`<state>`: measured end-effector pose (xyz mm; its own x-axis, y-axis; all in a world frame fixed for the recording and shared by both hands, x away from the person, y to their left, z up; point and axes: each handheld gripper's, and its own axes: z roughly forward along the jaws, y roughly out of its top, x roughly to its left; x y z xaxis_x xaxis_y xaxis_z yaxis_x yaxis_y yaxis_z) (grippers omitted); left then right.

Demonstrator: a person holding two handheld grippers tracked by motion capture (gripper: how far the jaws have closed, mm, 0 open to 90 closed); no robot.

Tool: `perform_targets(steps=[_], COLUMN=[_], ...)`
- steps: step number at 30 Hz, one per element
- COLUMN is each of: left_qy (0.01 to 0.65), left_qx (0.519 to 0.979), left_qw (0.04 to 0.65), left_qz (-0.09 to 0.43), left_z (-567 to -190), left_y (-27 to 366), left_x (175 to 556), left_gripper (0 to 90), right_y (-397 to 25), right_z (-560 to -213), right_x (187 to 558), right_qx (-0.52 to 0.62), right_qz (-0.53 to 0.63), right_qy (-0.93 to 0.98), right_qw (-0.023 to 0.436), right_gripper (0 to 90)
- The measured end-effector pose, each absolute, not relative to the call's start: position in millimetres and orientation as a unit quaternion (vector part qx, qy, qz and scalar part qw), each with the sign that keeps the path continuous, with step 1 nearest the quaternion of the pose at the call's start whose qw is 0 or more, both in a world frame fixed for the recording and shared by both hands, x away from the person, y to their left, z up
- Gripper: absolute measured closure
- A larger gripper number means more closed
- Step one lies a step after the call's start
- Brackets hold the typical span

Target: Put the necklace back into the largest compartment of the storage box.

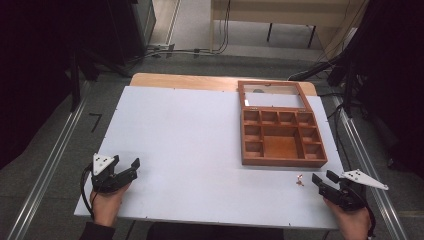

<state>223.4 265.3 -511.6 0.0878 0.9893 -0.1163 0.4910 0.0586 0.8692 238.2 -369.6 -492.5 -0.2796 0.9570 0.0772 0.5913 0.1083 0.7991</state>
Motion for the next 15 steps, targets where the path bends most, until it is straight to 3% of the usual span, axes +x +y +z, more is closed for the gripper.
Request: perform_targets(steps=[15], left_qy=[0.602], left_qx=[0.615], left_qw=[0.409], left_qz=[0.305], left_z=[-511.7], left_y=[265.0], left_x=[223.4], left_gripper=[24.3], right_y=[-366.5], right_z=[-493.2], right_x=[238.1], right_qx=[0.546], right_qz=[0.379], right_qy=[0.708], right_qw=[0.238], right_gripper=[39.0])
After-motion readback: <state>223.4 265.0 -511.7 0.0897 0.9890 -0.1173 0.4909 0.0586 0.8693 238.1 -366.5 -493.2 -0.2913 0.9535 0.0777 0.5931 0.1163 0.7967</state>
